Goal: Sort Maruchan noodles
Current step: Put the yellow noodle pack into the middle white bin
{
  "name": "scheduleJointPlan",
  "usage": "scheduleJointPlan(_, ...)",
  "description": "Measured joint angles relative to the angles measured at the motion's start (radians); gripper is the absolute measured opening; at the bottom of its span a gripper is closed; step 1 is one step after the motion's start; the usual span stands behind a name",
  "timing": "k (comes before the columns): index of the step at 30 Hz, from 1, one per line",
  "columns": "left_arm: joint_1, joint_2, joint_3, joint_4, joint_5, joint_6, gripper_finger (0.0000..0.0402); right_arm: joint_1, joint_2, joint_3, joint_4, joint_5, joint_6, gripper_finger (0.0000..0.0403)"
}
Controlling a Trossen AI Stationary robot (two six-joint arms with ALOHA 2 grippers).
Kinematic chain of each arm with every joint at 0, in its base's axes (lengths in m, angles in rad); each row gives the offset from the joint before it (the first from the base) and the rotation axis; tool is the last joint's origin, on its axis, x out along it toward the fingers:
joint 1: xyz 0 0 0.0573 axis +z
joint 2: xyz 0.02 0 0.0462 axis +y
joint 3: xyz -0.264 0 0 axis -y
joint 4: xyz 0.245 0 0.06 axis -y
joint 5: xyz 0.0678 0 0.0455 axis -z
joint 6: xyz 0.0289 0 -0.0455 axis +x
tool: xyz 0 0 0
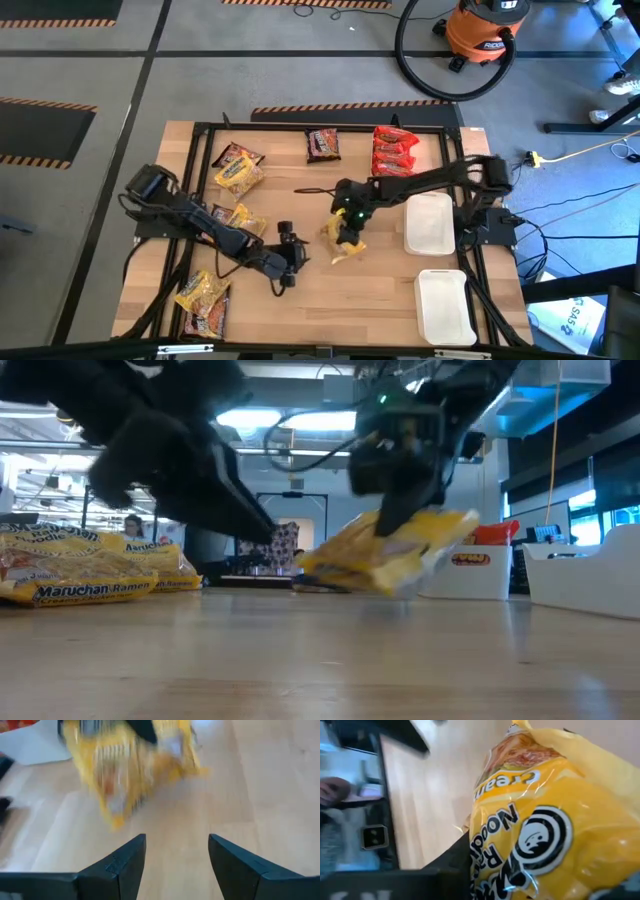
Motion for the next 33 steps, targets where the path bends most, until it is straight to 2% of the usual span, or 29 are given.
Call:
scheduleJointPlan(12, -0.023, -0.005, 0.000, -0.023, -0.011, -0.021, 0.0209, 0.000, -0.466, 0.001, -0.658, 0.355, -0.156, 0.0119)
scheduleJointPlan(18, -0.017, -0.005, 0.000, -0.018, -0.011, -0.021, 0.0209, 0.000, -0.629, 0.001, -1.018, 0.496, -0.158, 0.0116)
scheduleJointPlan(24, 0.000, -0.005, 0.000, -0.010, -0.012, -0.024, 0.0209, 0.000, -0.663, 0.000, -1.212, 0.587, -0.158, 0.0118)
scheduleJointPlan(33, 0.006, -0.005, 0.000, -0.002, -0.012, -0.024, 0.0209, 0.014, -0.595, 0.000, -1.239, 0.636, -0.267, 0.0114)
